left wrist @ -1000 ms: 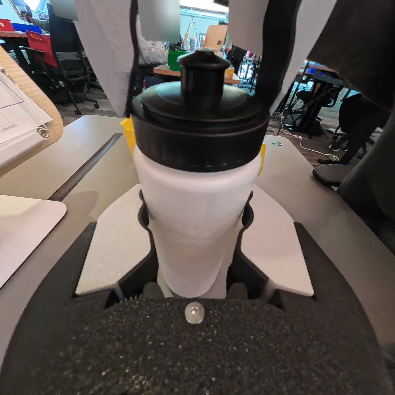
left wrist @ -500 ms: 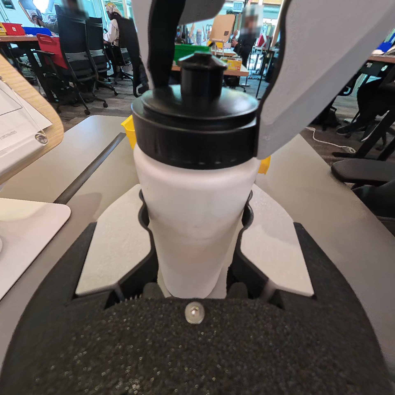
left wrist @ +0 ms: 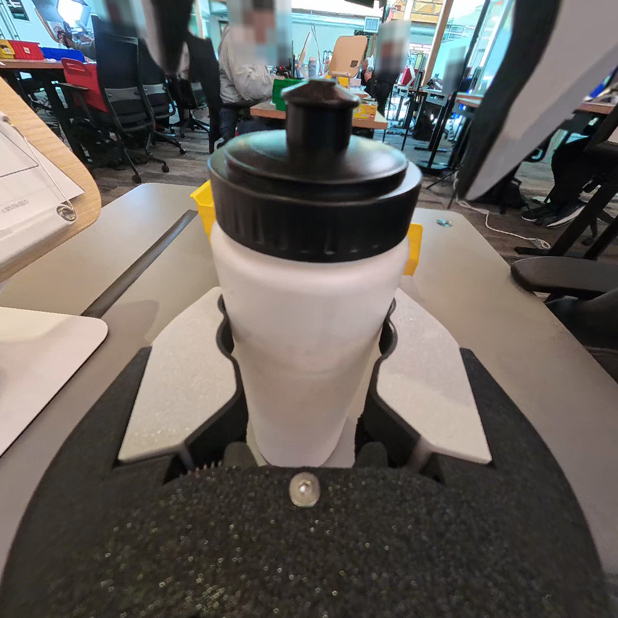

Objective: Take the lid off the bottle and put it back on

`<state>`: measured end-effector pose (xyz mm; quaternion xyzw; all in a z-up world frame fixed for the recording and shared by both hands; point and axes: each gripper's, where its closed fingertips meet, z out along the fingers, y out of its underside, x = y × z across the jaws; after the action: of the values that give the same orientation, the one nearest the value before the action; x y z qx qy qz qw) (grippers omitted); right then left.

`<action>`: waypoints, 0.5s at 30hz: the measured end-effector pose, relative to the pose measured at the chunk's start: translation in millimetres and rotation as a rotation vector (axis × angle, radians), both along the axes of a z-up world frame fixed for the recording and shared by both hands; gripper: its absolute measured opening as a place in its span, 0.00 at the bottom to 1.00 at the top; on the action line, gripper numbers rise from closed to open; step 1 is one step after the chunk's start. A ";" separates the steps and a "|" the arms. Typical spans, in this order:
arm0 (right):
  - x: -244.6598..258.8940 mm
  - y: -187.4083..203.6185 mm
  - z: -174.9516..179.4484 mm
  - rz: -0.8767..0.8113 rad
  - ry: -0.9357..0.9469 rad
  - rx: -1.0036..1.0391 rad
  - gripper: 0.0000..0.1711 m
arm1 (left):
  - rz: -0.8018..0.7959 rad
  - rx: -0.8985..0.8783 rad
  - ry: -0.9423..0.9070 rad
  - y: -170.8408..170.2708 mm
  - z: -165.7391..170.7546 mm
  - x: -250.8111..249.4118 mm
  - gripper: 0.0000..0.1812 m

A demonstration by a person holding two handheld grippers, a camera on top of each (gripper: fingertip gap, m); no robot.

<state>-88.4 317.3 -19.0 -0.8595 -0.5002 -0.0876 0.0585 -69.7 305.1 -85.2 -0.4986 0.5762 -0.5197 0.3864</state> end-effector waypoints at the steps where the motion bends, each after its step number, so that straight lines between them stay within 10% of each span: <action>1: -1.7 -3.5 4.1 0.147 -0.007 -0.007 0.56 | -0.005 0.001 -0.005 -0.8 0.1 0.2 0.48; 5: -2.9 -18.6 15.5 0.656 -0.045 -0.012 0.55 | -0.023 -0.005 -0.024 -3.4 0.3 0.5 0.48; 15: -8.5 -7.5 3.3 1.087 0.084 -0.074 0.41 | -0.021 0.003 0.018 -0.9 -1.5 -2.1 0.48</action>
<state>-96.9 309.8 -15.7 -0.4816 -0.8723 0.0075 0.0849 -71.8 304.2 -86.7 -0.4968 0.5857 -0.5180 0.3766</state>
